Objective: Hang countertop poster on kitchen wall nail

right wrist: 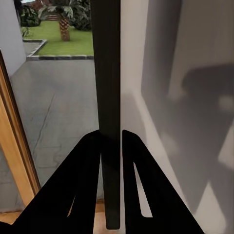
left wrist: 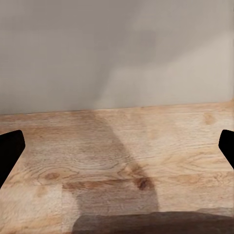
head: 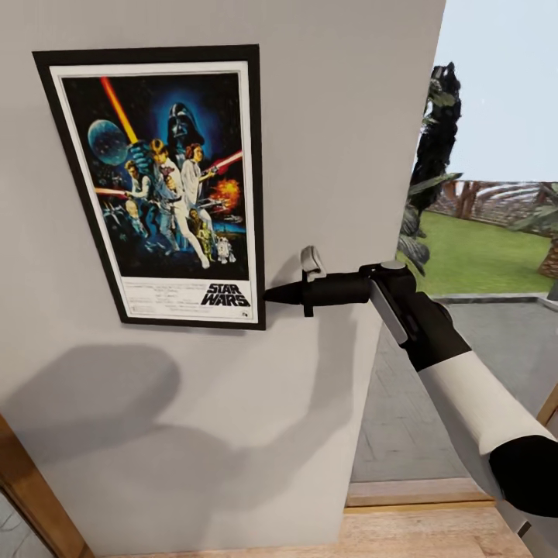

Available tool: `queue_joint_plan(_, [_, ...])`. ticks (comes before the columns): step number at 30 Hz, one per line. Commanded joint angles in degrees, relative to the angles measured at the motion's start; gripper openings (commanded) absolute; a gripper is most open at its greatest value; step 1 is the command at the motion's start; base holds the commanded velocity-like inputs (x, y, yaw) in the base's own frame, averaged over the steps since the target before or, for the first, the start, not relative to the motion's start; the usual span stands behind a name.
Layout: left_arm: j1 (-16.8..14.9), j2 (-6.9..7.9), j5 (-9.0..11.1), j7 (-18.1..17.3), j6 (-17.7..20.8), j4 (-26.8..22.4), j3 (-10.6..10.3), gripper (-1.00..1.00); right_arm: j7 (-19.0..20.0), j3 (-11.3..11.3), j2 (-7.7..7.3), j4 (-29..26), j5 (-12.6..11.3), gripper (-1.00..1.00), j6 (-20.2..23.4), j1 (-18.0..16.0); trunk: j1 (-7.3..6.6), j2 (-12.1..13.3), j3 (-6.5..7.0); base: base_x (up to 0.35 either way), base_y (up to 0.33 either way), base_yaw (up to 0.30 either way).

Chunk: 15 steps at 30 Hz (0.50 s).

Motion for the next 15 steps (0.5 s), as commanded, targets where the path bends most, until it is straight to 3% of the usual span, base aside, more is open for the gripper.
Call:
queue_joint_plan(1, [0.03,-0.03,0.01,-0.43,-0.05,-0.05,0.24,1.00,0.02,0.13,-0.06,0.00,-0.56,-1.00,0.63,-0.02,0.02,-0.04,-0.02,0.000,0.000,0.000])
queue_joint_plan(15, [0.03,0.02,0.01,-0.43,-0.05,-0.05,0.24,1.00,0.08,0.13,-0.06,-0.10,-0.53,-1.00,0.58,0.02,0.02,-0.04,-0.02,0.009,0.014,0.000])
